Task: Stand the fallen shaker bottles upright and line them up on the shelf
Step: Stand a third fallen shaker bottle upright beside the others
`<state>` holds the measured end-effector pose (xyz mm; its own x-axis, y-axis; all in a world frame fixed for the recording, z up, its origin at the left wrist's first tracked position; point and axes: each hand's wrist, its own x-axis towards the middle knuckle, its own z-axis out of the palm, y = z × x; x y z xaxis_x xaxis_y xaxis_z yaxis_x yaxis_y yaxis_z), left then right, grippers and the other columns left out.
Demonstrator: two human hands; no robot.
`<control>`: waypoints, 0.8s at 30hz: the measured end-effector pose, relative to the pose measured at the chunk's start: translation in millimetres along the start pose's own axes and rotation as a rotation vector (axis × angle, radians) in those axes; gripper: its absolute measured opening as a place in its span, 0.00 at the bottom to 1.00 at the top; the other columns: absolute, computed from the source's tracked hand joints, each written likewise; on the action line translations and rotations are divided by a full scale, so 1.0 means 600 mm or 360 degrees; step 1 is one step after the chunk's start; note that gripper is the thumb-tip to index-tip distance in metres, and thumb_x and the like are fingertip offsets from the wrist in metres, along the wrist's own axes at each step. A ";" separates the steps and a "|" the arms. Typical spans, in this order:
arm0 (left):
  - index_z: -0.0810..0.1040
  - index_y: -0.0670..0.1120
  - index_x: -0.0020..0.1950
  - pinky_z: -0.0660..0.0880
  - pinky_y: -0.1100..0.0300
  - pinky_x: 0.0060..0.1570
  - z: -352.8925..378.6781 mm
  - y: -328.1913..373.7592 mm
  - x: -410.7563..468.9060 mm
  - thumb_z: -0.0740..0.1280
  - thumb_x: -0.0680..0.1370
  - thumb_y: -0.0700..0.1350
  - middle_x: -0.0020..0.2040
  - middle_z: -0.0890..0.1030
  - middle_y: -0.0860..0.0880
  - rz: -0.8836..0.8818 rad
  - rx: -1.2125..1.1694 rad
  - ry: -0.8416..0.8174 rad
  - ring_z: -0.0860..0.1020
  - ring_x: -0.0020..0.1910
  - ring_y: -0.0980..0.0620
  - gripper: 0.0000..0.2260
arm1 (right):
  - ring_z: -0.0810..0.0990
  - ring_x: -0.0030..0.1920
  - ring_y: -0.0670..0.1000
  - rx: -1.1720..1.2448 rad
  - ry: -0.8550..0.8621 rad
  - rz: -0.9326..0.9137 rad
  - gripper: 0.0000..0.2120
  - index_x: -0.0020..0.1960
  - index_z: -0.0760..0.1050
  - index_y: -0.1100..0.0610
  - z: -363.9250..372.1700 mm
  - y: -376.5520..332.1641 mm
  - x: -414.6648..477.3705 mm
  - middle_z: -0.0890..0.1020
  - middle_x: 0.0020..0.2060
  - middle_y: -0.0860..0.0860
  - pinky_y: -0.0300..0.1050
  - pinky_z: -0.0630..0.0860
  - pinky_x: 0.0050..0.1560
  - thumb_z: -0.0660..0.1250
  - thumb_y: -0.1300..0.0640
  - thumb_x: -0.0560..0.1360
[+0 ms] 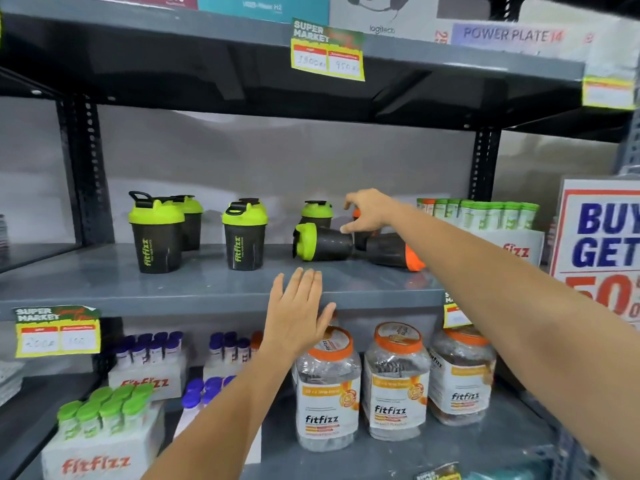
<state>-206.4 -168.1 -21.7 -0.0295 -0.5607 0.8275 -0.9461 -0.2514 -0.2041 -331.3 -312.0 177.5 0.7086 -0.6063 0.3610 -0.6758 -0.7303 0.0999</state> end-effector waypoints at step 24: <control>0.79 0.42 0.61 0.65 0.46 0.67 0.040 -0.014 0.005 0.58 0.78 0.58 0.58 0.82 0.44 0.0178 0.0093 0.0416 0.76 0.65 0.44 0.24 | 0.51 0.78 0.62 -0.0009 -0.0409 -0.0197 0.52 0.78 0.42 0.38 0.098 -0.044 0.108 0.46 0.79 0.59 0.60 0.62 0.73 0.76 0.54 0.69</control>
<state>-190.9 -186.4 -30.1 -0.2221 -0.3671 0.9033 -0.9123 -0.2487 -0.3254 -256.0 -350.5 143.8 0.8135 -0.5731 0.0988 -0.5816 -0.8024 0.1339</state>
